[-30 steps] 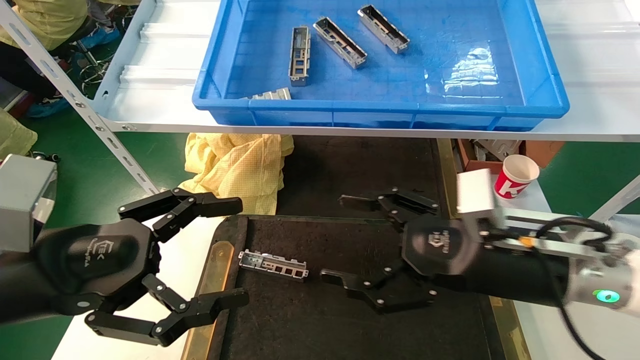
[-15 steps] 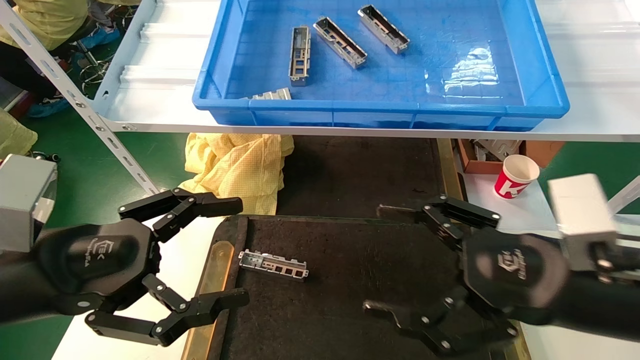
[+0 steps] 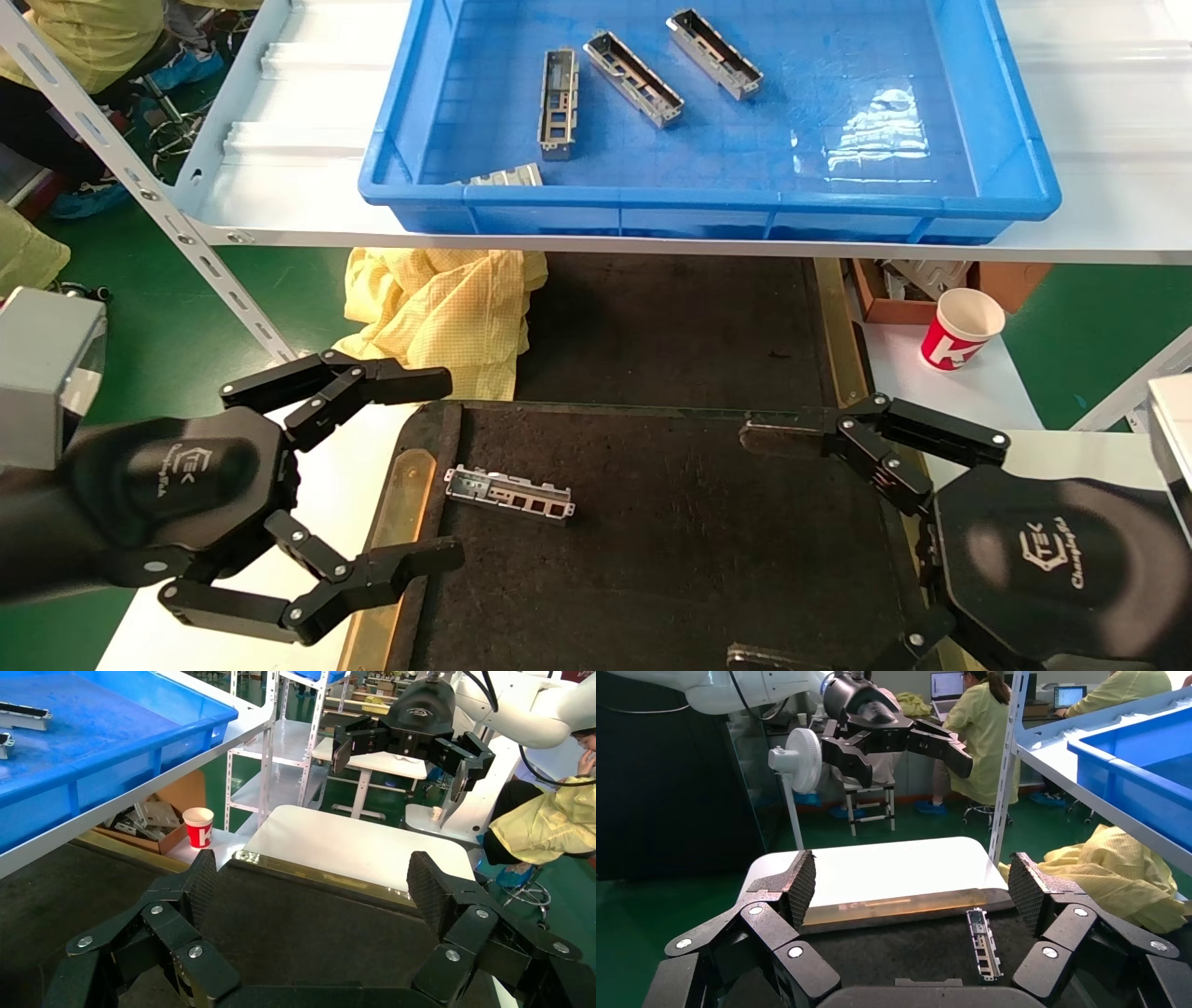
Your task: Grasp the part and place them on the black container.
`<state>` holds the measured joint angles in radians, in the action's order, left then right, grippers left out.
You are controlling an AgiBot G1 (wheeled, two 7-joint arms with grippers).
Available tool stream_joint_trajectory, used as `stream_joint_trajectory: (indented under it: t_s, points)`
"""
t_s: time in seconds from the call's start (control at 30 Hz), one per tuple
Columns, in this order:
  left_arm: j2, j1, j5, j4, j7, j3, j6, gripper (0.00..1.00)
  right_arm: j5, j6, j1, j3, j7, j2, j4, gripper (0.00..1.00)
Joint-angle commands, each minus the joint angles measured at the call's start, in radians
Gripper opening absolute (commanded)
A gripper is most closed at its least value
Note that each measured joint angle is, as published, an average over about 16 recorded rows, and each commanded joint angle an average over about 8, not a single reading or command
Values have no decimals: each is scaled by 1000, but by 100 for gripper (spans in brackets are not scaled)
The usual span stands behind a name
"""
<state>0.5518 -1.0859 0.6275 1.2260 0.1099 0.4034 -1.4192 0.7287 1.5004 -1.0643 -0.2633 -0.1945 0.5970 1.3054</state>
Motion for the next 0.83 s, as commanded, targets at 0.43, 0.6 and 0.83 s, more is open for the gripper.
stream_joint_trajectory:
  t_s: [0.43, 0.6, 0.83]
  points:
    - [0, 0, 0, 0, 0, 0, 0, 100, 0, -3, -7, -11, 6, 10, -14, 100]
    - [0, 0, 0, 0, 0, 0, 0, 100, 0, -4, -9, -14, 7, 12, -18, 100]
    - [0, 0, 0, 0, 0, 0, 0, 100, 0, -5, -10, -16, 8, 14, -21, 100]
